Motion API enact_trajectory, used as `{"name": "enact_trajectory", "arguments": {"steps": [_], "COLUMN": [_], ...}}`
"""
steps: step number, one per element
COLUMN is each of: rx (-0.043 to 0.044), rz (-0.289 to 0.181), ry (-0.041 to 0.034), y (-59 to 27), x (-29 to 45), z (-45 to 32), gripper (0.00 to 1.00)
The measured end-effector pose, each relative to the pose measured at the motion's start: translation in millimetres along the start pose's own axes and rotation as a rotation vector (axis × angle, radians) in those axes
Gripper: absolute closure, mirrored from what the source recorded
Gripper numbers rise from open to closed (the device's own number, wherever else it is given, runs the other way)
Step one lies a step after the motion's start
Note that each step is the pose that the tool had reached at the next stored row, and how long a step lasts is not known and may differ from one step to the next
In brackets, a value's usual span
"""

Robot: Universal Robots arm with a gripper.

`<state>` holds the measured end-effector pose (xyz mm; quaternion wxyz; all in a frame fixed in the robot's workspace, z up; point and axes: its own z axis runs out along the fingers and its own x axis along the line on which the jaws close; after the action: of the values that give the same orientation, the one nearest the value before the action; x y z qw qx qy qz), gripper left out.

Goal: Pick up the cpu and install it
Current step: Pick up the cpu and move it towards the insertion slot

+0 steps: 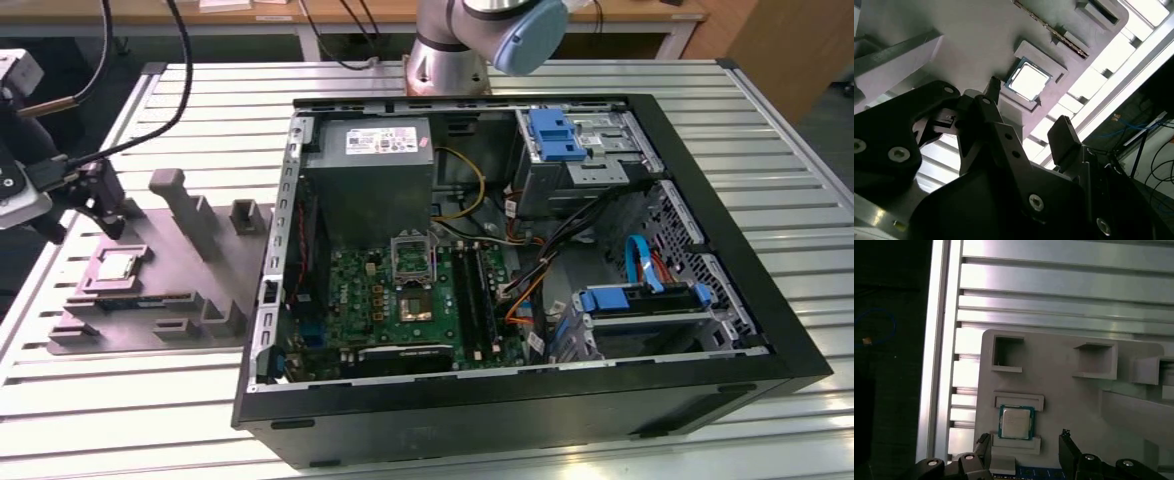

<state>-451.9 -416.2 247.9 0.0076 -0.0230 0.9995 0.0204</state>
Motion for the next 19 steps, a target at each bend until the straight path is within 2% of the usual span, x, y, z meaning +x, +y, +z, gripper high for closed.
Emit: {"name": "enact_trajectory", "arguments": {"steps": [3, 11, 14, 19], "rx": [-0.0001, 0.0002, 0.0005, 0.0006], "rz": [0.0, 0.007, 0.021, 0.024], "ry": [0.0, -0.0002, -0.0007, -0.0008], "y": [-5.4, -6.4, -6.4, -6.4], "x": [0.4, 0.6, 0.7, 0.7], "z": [8.9, 22.1, 25.2, 25.4], "gripper": [0.35, 0.35, 0.35, 0.35]}}
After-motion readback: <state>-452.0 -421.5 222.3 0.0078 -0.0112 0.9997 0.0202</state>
